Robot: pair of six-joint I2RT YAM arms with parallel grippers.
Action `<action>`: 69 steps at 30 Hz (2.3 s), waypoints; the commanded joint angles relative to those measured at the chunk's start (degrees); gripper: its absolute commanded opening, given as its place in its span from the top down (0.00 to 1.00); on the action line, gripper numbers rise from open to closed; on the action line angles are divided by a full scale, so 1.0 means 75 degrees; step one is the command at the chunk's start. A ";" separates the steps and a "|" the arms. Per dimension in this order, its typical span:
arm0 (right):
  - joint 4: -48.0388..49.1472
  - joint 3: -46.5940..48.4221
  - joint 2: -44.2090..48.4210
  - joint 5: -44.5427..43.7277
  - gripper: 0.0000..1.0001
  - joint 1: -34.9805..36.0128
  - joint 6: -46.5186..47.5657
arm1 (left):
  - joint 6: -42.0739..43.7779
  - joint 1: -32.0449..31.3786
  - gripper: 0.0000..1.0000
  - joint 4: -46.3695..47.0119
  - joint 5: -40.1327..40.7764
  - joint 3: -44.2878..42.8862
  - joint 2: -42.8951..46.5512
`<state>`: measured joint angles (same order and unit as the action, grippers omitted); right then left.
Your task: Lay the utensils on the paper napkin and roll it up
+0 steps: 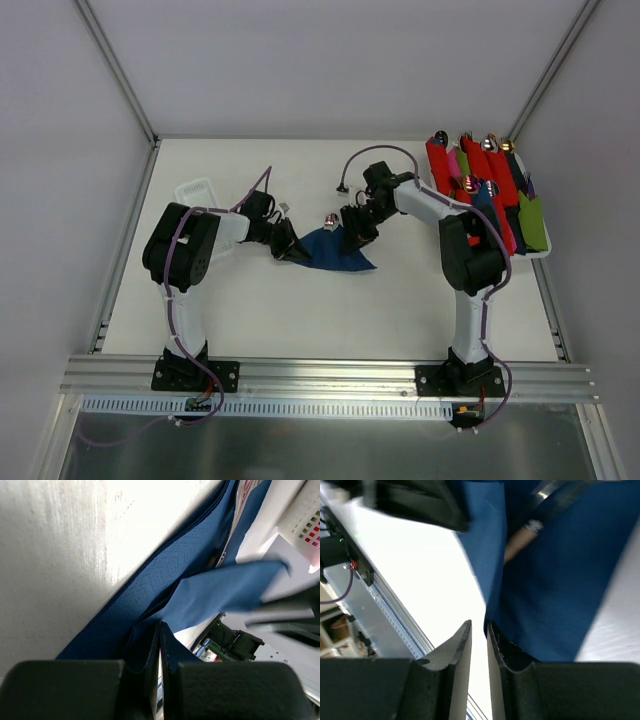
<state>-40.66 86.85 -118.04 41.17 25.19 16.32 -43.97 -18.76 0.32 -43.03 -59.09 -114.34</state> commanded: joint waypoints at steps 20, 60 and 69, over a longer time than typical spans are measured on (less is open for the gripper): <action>-0.0856 0.1133 -0.0149 0.0475 0.81 0.0942 0.0424 | 0.0272 -0.0018 1.00 -0.0335 0.0698 0.0203 -0.0106; -0.2698 0.0807 -0.1676 -0.0063 0.89 -0.0218 0.2617 | 0.0296 0.0170 1.00 -0.0370 0.0698 0.0273 -0.0129; -0.2910 0.0397 -0.1231 -0.1035 0.89 -0.0429 0.2970 | 0.0272 0.0228 1.00 -0.0429 0.0744 0.0285 -0.0153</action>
<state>-61.47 91.13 -130.04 42.02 22.57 35.46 -43.97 -18.26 0.40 -43.22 -58.92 -114.32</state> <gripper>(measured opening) 0.113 0.003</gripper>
